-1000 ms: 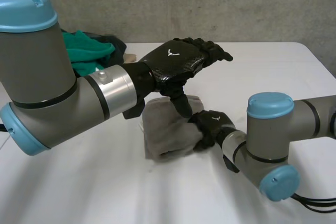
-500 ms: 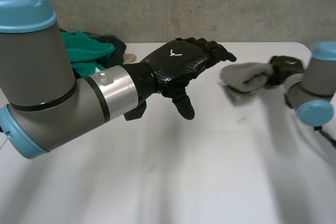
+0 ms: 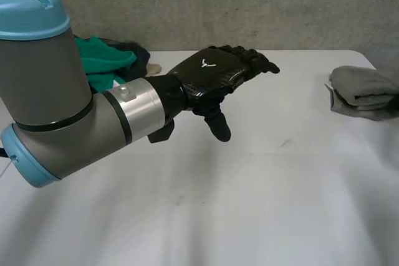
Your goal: Fold the laundry.
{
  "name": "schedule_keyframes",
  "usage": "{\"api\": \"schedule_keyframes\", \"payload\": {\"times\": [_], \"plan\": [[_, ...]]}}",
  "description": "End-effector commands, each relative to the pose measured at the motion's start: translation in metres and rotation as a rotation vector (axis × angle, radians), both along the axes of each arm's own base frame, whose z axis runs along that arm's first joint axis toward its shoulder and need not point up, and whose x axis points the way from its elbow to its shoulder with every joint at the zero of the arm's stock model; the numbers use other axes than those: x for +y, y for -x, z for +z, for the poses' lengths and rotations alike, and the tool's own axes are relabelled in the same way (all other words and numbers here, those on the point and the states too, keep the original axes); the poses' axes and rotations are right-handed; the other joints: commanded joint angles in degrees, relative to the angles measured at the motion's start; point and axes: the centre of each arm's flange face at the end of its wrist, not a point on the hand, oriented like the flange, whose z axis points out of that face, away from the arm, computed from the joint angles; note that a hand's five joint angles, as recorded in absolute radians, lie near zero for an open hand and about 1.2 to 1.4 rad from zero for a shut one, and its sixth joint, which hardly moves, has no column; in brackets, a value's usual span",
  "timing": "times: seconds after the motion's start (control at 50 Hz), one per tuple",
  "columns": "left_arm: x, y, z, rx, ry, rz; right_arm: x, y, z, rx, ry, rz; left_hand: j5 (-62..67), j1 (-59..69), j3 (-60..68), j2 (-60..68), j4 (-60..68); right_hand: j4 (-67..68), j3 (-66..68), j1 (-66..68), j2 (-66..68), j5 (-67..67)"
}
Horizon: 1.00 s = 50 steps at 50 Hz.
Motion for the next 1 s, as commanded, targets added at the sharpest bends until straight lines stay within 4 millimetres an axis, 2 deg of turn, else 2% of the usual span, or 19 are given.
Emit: {"api": "schedule_keyframes", "payload": {"times": [0.02, 0.12, 0.2, 0.24, 0.28, 0.32, 0.36, 0.38, 0.44, 0.46, 0.54, 0.64, 0.68, 0.7, 0.74, 0.82, 0.9, 0.92, 1.0], "plan": [[-0.007, -0.003, 0.005, 0.006, 0.017, 0.06, 0.001, 0.011, 0.059, 0.221, 0.104, -0.136, -1.1, 0.85, 0.37, 0.4, 0.63, -1.32, -1.49, -2.1, -1.46, -2.33], [-0.027, -0.01, 0.016, 0.038, 0.071, 0.197, 0.008, -0.002, 0.063, 0.199, 0.101, -0.037, -1.1, 0.85, 0.37, 0.4, 0.63, -1.32, -1.49, -2.1, -1.46, -2.33], [-0.064, -0.028, 0.031, 0.086, 0.15, 0.411, 0.026, -0.028, 0.098, 0.156, 0.194, 0.095, -0.94, 1.02, 0.54, 0.56, 0.8, -1.32, -1.49, -2.1, -1.46, -2.33], [-0.09, -0.044, 0.037, 0.116, 0.201, 0.559, 0.047, -0.051, 0.118, 0.146, 0.252, 0.183, -0.77, 1.19, 0.71, 0.73, 0.97, -1.32, -1.49, -2.1, -1.46, -2.33], [-0.107, -0.056, 0.043, 0.138, 0.238, 0.645, 0.062, -0.067, 0.124, 0.15, 0.277, 0.244, -0.77, 1.19, 0.71, 0.73, 0.97, -1.32, -1.49, -2.1, -1.46, -2.33], [-0.139, -0.076, 0.037, 0.127, 0.272, 0.752, 0.087, -0.093, 0.125, 0.152, 0.289, 0.343, -0.43, 1.52, 1.04, 1.07, 1.3, -1.32, -1.49, -2.1, -1.46, -2.33], [-0.16, -0.091, 0.027, 0.083, 0.293, 0.802, 0.105, -0.111, 0.12, 0.146, 0.28, 0.408, -0.43, 1.53, 1.05, 1.07, 1.31, -1.32, -1.49, -2.1, -1.46, -2.33], [-0.179, -0.106, 0.017, 0.027, 0.323, 0.849, 0.125, -0.129, 0.117, 0.142, 0.269, 0.471, -0.43, 1.53, 1.05, 1.07, 1.31, -1.32, -1.49, -2.1, -1.46, -2.33], [-0.205, -0.124, -0.003, -0.079, 0.365, 0.901, 0.16, -0.154, 0.112, 0.141, 0.242, 0.559, -0.43, 1.53, 1.05, 1.07, 1.31, -1.32, -1.49, -2.1, -1.46, -2.33], [-0.222, -0.135, -0.021, -0.157, 0.385, 0.925, 0.183, -0.166, 0.112, 0.15, 0.229, 0.606, -0.43, 1.53, 1.05, 1.07, 1.31, -1.32, -1.49, -2.1, -1.46, -2.33], [-0.262, -0.16, -0.068, -0.322, 0.448, 0.971, 0.228, -0.182, 0.104, 0.196, 0.194, 0.685, -0.43, 1.53, 1.05, 1.07, 1.31, -1.32, -1.49, -2.1, -1.46, -2.33], [-0.297, -0.187, -0.12, -0.444, 0.489, 1.006, 0.265, -0.187, 0.093, 0.273, 0.161, 0.738, 0.24, 2.2, 1.72, 1.74, 1.98, -1.32, -1.49, -2.1, -1.46, -2.33], [-0.306, -0.193, -0.135, -0.461, 0.494, 1.01, 0.275, -0.186, 0.091, 0.295, 0.154, 0.745, 12.75, 14.71, 14.23, 14.25, 14.49, -1.32, -1.49, -2.1, -1.46, -2.33], [-0.308, -0.194, -0.137, -0.459, 0.497, 1.013, 0.277, -0.186, 0.09, 0.3, 0.149, 0.746, 25.02, 26.97, 26.49, 26.51, 26.75, -1.32, -1.49, -2.1, -1.46, -2.33], [-0.311, -0.191, -0.137, -0.455, 0.515, 1.013, 0.281, -0.184, 0.088, 0.308, 0.143, 0.744, 67.44, 69.39, 68.91, 68.93, 69.17, -1.32, -1.49, -2.1, -1.46, -2.33], [-0.307, -0.176, -0.125, -0.411, 0.551, 1.045, 0.283, -0.181, 0.087, 0.314, 0.137, 0.734, 67.67, 69.63, 69.15, 69.17, 69.41, -1.32, -1.49, -2.1, -1.46, -2.33], [-0.279, -0.145, -0.065, -0.282, 0.63, 1.036, 0.284, -0.179, 0.091, 0.311, 0.148, 0.726, 67.67, 69.63, 69.15, 69.17, 69.41, -1.32, -1.49, -2.1, -1.46, -2.33], [-0.263, -0.134, -0.04, -0.209, 0.659, 1.023, 0.284, -0.179, 0.092, 0.31, 0.149, 0.724, 67.67, 69.63, 69.15, 69.17, 69.41, -1.32, -1.49, -2.1, -1.46, -2.33], [-0.213, -0.105, 0.003, -0.047, 0.66, 0.956, 0.281, -0.178, 0.095, 0.301, 0.157, 0.71, 67.67, 69.63, 69.15, 69.17, 69.41, -1.32, -1.49, -2.1, -1.46, -2.33]]}}
